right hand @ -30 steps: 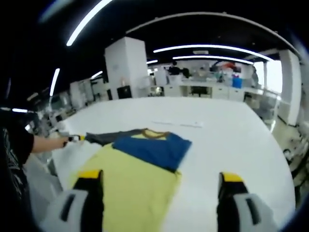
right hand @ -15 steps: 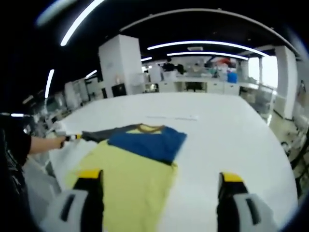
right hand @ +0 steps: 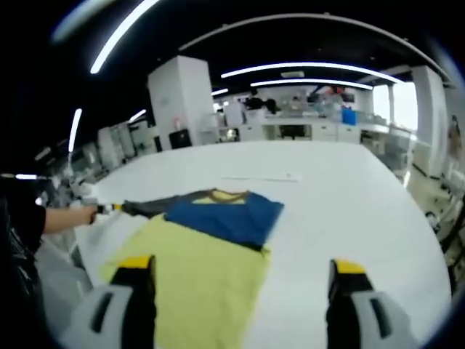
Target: Fold the garment on the visible template until the final outline fits inside the template.
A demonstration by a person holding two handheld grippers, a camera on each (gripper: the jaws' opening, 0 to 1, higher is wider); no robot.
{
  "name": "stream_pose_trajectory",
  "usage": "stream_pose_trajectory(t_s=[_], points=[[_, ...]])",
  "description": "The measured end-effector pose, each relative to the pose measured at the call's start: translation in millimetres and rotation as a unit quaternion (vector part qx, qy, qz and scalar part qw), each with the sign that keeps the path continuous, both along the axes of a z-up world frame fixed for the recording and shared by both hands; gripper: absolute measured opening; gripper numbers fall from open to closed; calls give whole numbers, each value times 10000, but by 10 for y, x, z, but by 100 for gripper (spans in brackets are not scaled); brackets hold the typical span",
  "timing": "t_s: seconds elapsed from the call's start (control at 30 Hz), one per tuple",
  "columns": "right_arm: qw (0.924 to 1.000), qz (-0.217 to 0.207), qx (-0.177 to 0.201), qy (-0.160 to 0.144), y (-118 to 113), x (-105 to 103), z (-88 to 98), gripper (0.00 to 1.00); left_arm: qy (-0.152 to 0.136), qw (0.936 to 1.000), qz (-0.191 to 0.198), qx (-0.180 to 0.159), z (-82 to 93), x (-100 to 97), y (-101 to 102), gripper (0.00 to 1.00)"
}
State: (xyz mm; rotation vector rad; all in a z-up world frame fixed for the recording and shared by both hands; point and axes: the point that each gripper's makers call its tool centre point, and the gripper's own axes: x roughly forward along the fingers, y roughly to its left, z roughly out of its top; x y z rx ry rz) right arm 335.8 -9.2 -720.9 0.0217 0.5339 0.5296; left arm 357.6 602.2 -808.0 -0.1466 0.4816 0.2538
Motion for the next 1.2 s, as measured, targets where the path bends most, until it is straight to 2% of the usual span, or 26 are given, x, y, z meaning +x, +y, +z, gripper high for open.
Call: stream_pose_trajectory(t_s=[0.07, 0.1, 0.17, 0.3, 0.37, 0.43, 0.47, 0.57, 0.73, 0.87, 0.97, 1.1, 1.2], points=[[9998, 68, -176, -39, 5, 7, -3, 99, -39, 10000, -33, 10, 41, -57, 13, 0], [9996, 102, -256, -54, 9, 5, -6, 99, -86, 9999, -50, 13, 58, -16, 54, 0], [9996, 135, -239, -64, 20, 1, 3, 99, -120, 9999, -58, 53, 104, -40, 57, 0], [9992, 217, -330, -98, 47, -34, 43, 99, -37, 9996, -86, 263, 243, -121, 79, 0], [9987, 273, -409, -106, 40, -52, 54, 99, -10, 9997, -99, 211, 272, -153, 96, 0], [9985, 312, -440, -112, 43, -75, 76, 99, 157, 9994, -109, 305, 248, -186, 164, 0], [9985, 321, -427, -114, 41, -82, 87, 99, 258, 9985, -123, 463, 231, -200, 223, 0], [9986, 302, -429, -119, 16, -86, 100, 99, 329, 9982, -106, 495, 174, -179, 319, 0], [9986, 240, -457, -91, -34, -98, 100, 99, 573, 9948, -247, 810, 71, -125, 386, 0], [9988, 196, -438, -96, -39, -105, 114, 99, 639, 9941, -228, 843, 16, -131, 402, 1], [9988, 177, -450, -108, -43, -109, 127, 99, 548, 9955, -47, 774, 10, -127, 388, 8], [9988, 158, -433, -140, -27, -121, 156, 99, 501, 9963, 216, 669, 7, -216, 377, 25], [9987, 154, -462, -151, -32, -125, 159, 99, 232, 9975, 548, 383, 20, -268, 321, 38]])
